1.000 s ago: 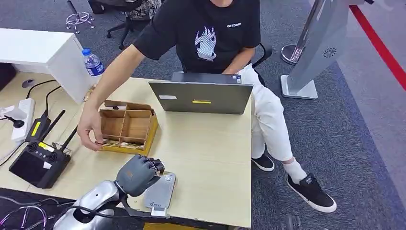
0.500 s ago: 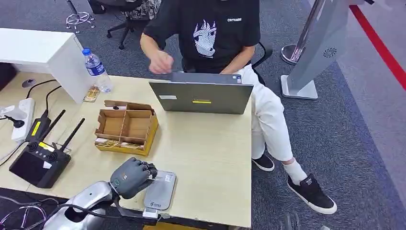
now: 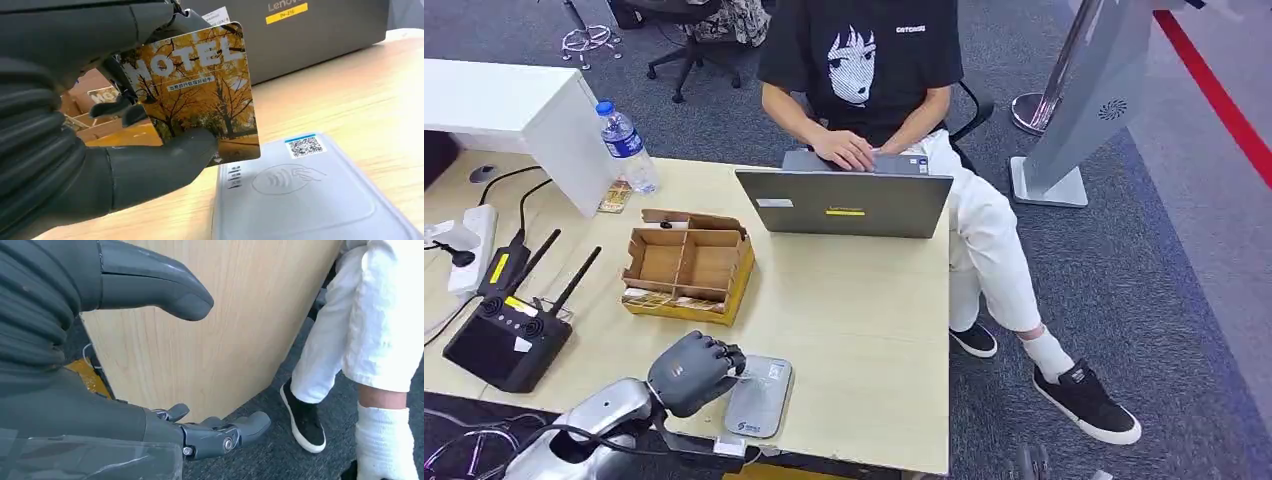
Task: Pass the card to the sensor for recognition and then transmit it.
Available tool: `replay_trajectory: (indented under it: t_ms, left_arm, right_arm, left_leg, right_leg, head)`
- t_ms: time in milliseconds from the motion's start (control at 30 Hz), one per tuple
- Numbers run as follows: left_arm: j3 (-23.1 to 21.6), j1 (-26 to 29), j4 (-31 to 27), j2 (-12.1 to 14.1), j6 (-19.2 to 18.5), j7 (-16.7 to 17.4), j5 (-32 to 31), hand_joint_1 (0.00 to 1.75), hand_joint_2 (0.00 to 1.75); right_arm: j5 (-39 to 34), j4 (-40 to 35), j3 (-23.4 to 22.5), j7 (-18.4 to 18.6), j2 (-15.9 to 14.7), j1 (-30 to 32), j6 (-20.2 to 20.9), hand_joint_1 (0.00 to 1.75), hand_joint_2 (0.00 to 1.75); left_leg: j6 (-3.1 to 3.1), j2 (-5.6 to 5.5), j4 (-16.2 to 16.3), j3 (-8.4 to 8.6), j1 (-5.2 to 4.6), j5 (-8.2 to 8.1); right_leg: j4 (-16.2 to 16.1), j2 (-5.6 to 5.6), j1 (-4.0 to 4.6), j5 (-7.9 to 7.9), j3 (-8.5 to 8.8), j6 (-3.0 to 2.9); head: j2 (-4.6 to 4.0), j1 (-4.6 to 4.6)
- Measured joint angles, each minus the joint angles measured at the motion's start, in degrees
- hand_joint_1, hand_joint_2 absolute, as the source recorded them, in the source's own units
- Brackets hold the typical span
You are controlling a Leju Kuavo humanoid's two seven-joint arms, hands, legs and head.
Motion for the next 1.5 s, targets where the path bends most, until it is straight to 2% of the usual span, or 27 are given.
replay_trajectory:
  t_ms: [300,733,833,900,933,1000,1100,1233,1367,1500]
  left_arm:
    - [-0.1,-0.1,1.1,1.0,-1.0,0.4,1.7,1.75,1.75]
    - [-0.1,-0.9,2.5,1.0,-1.0,0.4,2.0,1.75,1.75]
    - [-0.1,-0.9,2.8,0.8,0.9,0.4,1.1,1.75,1.75]
    - [0.1,-1.0,3.3,-1.3,6.0,1.2,-1.8,1.75,1.75]
    - [0.6,-1.2,3.6,-3.4,9.4,2.8,-4.1,1.75,1.75]
    - [1.4,-2.0,3.8,-7.5,12.7,5.0,-7.2,1.75,1.75]
    - [2.2,-2.9,3.8,-11.6,12.8,6.1,-8.9,1.75,1.75]
    - [4.4,-2.9,3.8,-14.5,13.8,5.8,-10.2,1.75,1.75]
    - [10.1,-4.4,3.8,-18.4,14.6,6.2,-13.6,1.75,1.75]
    - [16.2,-8.8,3.9,-20.8,14.5,6.2,-15.5,1.75,1.75]
  right_arm:
    - [0.1,0.0,0.8,0.5,0.0,-0.2,-0.1,0.0,1.75]
    - [0.1,0.0,1.4,0.5,0.0,-0.4,-0.1,0.0,1.75]
    - [0.0,0.0,1.4,0.5,0.0,-0.4,-0.3,0.0,1.75]
    - [-0.5,0.1,1.4,0.3,0.0,-0.4,-0.3,0.0,1.75]
    - [-0.9,0.1,1.4,0.1,0.0,-0.3,-0.3,0.0,1.75]
    - [-1.2,0.1,1.3,-0.2,0.0,-0.3,-0.3,0.0,1.75]
    - [-1.2,0.1,1.3,-0.2,0.0,-0.2,-0.3,0.0,1.75]
    - [-1.2,0.1,1.3,-0.2,0.0,0.1,-0.6,0.0,1.75]
    - [-0.6,0.1,1.3,-0.1,0.0,0.0,-1.4,0.0,1.75]
    - [0.2,0.1,1.5,0.4,0.1,-0.2,-1.9,0.0,1.75]
  left_leg:
    - [0.0,0.0,0.0,0.0,0.0,0.0]
    - [0.0,-0.01,0.0,0.0,0.0,0.0]
    - [0.0,-0.01,0.0,0.01,0.0,0.0]
    - [0.01,-0.02,0.0,0.01,-0.04,0.01]
    - [0.07,-0.09,0.0,-0.03,-0.07,0.05]
    - [0.11,-0.2,0.0,-0.12,-0.07,0.07]
    - [0.13,-0.06,0.0,-0.1,-0.1,0.06]
    - [0.12,-0.08,0.0,-0.11,-0.09,0.06]
    - [0.11,-0.11,0.0,-0.13,-0.05,0.1]
    - [0.02,-0.09,0.0,-0.14,-0.04,0.16]
  right_leg:
    - [0.0,0.0,0.0,0.0,0.0,0.0]
    - [0.0,-0.01,0.0,0.0,0.01,0.0]
    - [0.0,0.0,0.0,0.0,-0.01,0.0]
    - [0.0,-0.03,-0.03,0.0,-0.04,0.0]
    - [0.0,-0.11,-0.05,0.0,-0.03,0.01]
    - [0.0,-0.26,-0.05,0.01,0.0,0.02]
    - [-0.1,-0.11,-0.06,0.08,-0.02,0.09]
    - [-0.1,-0.11,-0.06,0.08,-0.08,0.1]
    - [0.0,-0.15,-0.04,0.08,-0.09,0.08]
    - [0.0,-0.14,-0.03,0.16,-0.1,-0.02]
  head:
    - [0.0,0.02]
    - [0.0,0.02]
    - [0.0,0.0]
    - [0.0,-0.02]
    - [0.0,0.0]
    - [0.0,0.04]
    - [0.0,0.07]
    - [0.0,0.07]
    - [0.0,0.07]
    - [0.0,0.04]
